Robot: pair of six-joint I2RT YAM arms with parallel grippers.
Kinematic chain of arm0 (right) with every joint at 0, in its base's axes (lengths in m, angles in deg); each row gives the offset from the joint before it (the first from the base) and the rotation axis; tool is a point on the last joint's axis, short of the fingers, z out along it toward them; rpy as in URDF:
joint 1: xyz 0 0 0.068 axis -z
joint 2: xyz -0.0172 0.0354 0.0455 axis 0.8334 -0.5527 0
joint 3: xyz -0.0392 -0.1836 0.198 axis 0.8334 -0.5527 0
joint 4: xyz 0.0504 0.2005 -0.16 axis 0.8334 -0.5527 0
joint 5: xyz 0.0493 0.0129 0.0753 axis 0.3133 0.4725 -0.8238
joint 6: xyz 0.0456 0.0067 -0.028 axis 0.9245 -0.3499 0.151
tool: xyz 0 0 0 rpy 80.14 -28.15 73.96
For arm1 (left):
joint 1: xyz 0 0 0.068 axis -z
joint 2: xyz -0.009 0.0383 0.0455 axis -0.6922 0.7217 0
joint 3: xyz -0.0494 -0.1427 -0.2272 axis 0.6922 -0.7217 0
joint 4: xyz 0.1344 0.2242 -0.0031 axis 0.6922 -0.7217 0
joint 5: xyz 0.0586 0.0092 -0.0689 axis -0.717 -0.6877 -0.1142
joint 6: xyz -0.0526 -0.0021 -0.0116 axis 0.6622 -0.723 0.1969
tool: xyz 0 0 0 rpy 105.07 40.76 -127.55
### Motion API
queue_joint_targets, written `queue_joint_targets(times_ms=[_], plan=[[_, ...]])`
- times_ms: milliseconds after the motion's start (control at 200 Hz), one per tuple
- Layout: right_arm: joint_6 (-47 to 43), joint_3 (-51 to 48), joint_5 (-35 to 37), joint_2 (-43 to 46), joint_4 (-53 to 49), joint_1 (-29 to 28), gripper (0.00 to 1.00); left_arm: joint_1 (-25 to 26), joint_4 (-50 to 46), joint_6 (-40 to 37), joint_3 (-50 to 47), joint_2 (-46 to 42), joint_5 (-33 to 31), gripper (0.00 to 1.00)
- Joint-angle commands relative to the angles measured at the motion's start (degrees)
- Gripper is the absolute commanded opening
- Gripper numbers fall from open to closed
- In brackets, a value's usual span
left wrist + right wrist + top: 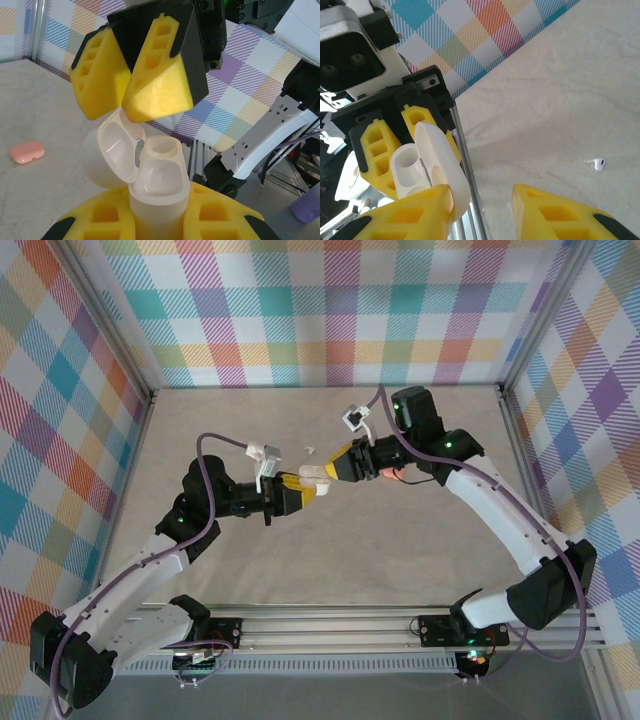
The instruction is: Insert the wireless bluetooth earbuds into the charging case
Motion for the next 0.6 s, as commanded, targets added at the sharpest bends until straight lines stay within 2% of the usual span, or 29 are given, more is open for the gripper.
queue_joint_targets(times_ms=[0,185,455,595], plan=[[2.0,-0.3,-0.3,-0.7,0.7,-0.4,0.4,0.1,1.2,-1.9,-0.5,-2.3,-2.4,0.0],[4.9,4.1,2.5,-0.2,-0.9,-0.4,0.44,-0.2,-5.2,-3.0,-1.8,-3.6,-7.8,0.0],[7.4,6.9,2.4,-0.6,-1.6,-0.4,0.45,-1.3,-5.7,-0.8,-4.3,-6.8,-13.2,0.0],[10.1,7.5,8.1,-1.0,-2.6,-0.4,0.47,-2.1,-7.8,-1.0,-5.3,-8.7,-14.8,0.0]])
